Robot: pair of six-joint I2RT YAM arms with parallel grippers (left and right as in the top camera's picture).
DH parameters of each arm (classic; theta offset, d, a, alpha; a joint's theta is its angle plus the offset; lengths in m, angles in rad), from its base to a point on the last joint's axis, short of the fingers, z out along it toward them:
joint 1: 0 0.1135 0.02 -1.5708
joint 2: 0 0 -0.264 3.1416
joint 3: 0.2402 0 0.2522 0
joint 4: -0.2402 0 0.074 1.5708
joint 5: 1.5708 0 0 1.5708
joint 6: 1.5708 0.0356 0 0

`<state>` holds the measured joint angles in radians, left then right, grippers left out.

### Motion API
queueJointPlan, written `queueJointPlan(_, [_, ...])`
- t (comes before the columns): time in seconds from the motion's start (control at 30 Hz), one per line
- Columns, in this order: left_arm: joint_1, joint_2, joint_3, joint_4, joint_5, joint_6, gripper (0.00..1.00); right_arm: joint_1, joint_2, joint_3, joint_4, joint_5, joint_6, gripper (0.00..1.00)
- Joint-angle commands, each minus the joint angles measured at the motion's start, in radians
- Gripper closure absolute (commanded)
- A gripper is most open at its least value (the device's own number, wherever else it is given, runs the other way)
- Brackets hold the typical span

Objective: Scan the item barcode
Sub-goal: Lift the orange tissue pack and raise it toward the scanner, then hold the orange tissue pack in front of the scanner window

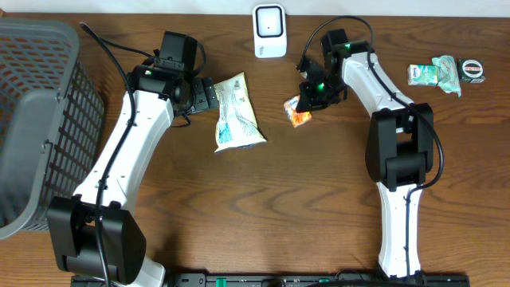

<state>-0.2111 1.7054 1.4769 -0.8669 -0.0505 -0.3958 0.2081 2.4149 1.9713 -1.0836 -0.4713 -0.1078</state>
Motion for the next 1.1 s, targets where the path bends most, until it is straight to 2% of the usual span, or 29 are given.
queueJointPlan(0.0, [0.003, 0.0, -0.001, -0.003, -0.002, -0.002, 0.02, 0.008, 0.006, -0.021, -0.022, -0.095, -0.011, 0.99])
queueJointPlan(0.17, [0.003, 0.0, -0.001, -0.003, -0.002, -0.002, 0.02, -0.018, -0.023, 0.032, -0.018, -0.327, -0.009, 0.99])
queueJointPlan(0.33, [0.003, 0.0, -0.001, -0.003, -0.002, -0.002, 0.02, -0.073, -0.047, 0.086, 0.027, -0.703, -0.01, 0.99])
queueJointPlan(0.5, [0.003, 0.0, -0.001, -0.003, -0.002, -0.002, 0.02, -0.132, -0.047, 0.09, 0.18, -1.09, -0.006, 0.99])
queueJointPlan(0.63, [0.003, 0.0, -0.001, -0.003, -0.002, -0.002, 0.02, -0.155, -0.047, 0.09, 0.252, -1.09, 0.098, 0.99])
queueJointPlan(1.07, [0.003, 0.0, -0.001, -0.003, -0.002, -0.002, 0.02, -0.15, -0.047, 0.09, 0.261, -1.091, 0.11, 0.99])
